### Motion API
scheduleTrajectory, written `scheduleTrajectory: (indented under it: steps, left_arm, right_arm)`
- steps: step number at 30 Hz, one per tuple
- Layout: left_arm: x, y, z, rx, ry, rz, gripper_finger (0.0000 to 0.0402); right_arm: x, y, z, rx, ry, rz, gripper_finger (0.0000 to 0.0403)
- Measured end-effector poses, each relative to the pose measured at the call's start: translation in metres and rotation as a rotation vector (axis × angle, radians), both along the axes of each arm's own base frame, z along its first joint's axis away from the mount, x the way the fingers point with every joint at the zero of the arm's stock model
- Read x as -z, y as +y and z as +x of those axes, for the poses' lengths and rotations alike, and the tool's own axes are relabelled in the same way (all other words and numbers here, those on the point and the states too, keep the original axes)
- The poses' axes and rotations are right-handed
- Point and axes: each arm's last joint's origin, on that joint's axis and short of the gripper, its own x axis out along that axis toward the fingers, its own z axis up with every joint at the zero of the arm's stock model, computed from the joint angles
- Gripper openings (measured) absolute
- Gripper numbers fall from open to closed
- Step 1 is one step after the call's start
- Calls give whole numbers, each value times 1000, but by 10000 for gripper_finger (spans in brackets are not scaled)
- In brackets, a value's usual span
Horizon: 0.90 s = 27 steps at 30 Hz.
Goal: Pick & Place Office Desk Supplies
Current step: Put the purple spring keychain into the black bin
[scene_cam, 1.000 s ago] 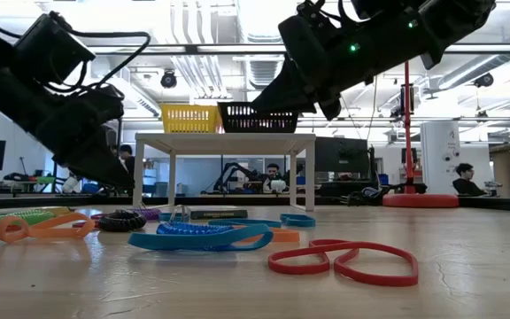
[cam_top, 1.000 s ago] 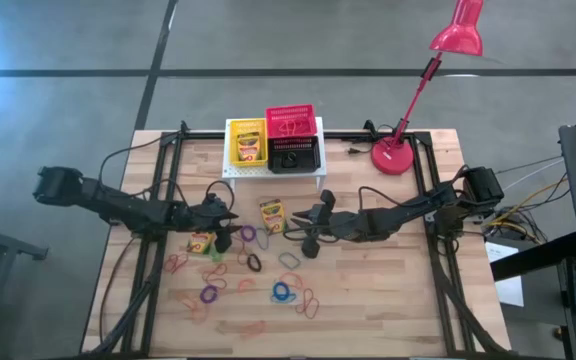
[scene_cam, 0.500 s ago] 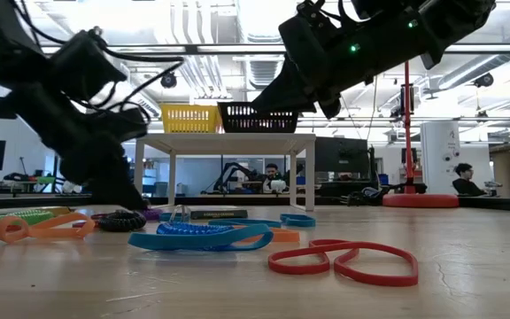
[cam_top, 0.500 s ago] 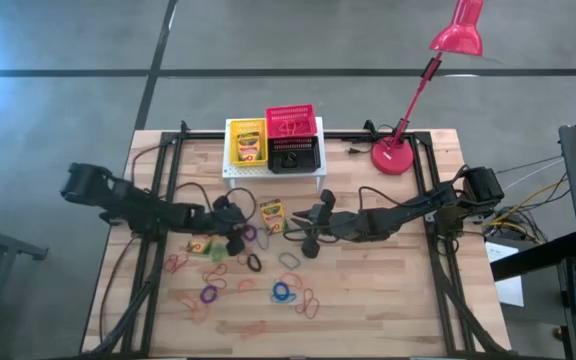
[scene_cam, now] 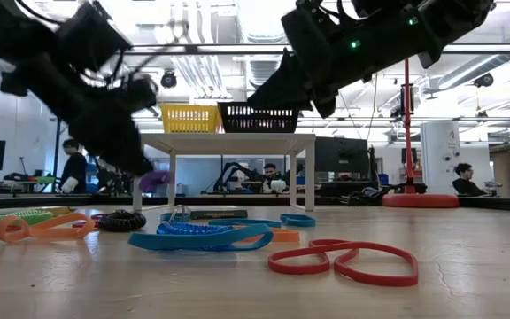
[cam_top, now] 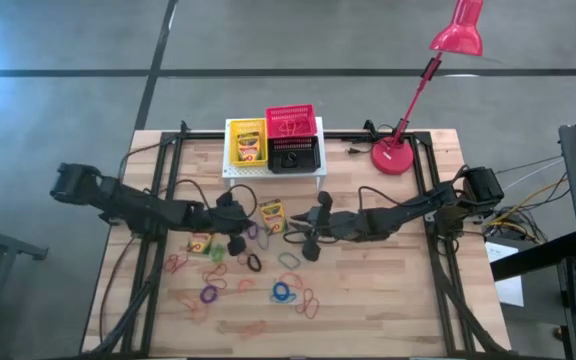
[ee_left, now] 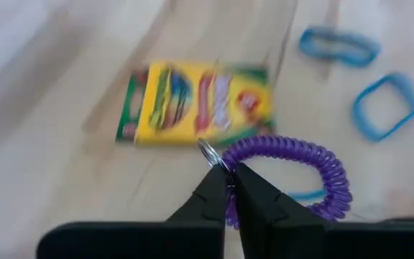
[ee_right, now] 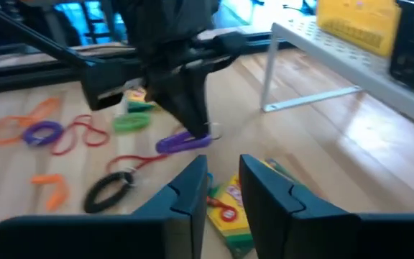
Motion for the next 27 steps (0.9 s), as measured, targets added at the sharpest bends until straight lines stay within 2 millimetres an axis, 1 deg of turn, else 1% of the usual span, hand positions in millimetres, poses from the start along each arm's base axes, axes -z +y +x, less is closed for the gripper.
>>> scheduleTrajectory:
  steps: [3, 5, 11, 15, 19, 23, 25, 27]
  left_arm:
    - [-20, -5, 3, -15, -99, 30, 12]
    - [-32, -10, 5, -39, -162, 86, 11]
    - [-53, -27, 11, -185, -295, 312, 11]
    - [-59, -39, 15, -255, -321, 398, 11]
    - [-63, -47, 23, -258, -329, 411, 11]
    - [-62, -52, 32, -246, -317, 425, 11]
    - [-60, -53, 36, -239, -306, 432, 11]
    - [-59, -54, 37, -237, -297, 437, 11]
  right_arm:
    - [-5, 2, 3, -39, -15, 23, 101]
    - [-8, 3, 5, -51, -27, 28, 119]
    - [-17, 1, 10, -38, -56, 31, 174]
    - [-20, -1, 12, -32, -66, 26, 199]
    - [-16, -1, 22, -38, -67, -7, 209]
    - [-8, 1, 38, -54, -65, -61, 210]
    - [-10, 2, 48, -52, -90, -72, 208]
    - [-13, 3, 56, -13, -100, -85, 203]
